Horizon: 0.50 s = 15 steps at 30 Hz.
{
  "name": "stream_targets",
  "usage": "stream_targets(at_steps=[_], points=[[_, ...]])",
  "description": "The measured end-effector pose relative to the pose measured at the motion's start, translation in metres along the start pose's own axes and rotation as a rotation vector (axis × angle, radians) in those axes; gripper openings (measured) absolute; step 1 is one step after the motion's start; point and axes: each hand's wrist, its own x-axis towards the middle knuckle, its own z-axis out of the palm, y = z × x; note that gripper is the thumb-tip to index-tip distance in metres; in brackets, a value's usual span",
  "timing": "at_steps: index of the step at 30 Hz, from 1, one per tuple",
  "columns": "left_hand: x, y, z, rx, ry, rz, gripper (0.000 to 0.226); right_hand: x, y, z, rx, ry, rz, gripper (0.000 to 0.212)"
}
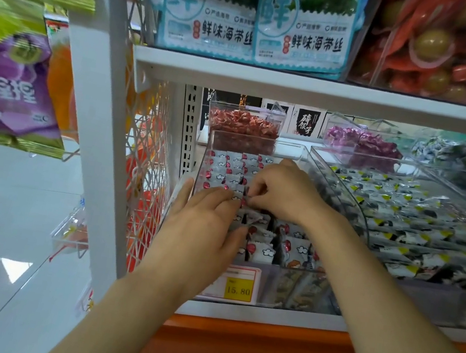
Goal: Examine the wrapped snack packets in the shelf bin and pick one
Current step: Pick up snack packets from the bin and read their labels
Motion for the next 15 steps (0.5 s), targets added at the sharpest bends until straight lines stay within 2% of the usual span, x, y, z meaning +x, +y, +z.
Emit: stream_targets(at_steps=[2,5,11,15], points=[[-0.001,0.001,-0.001,-0.008,0.012,-0.004,0.043,-0.004,0.003,-0.006,0.082,-0.021,0.017,0.012],[-0.002,0.001,0.000,0.001,0.011,-0.004,0.044,-0.011,0.006,-0.009,0.187,0.087,0.012,0.019],[-0.003,0.001,0.002,-0.022,0.010,-0.018,0.044,-0.019,0.004,0.000,0.149,0.159,-0.015,0.013],[-0.002,0.002,-0.004,-0.053,0.066,-0.031,0.036,-0.027,0.008,-0.017,0.449,0.360,0.047,0.010]])
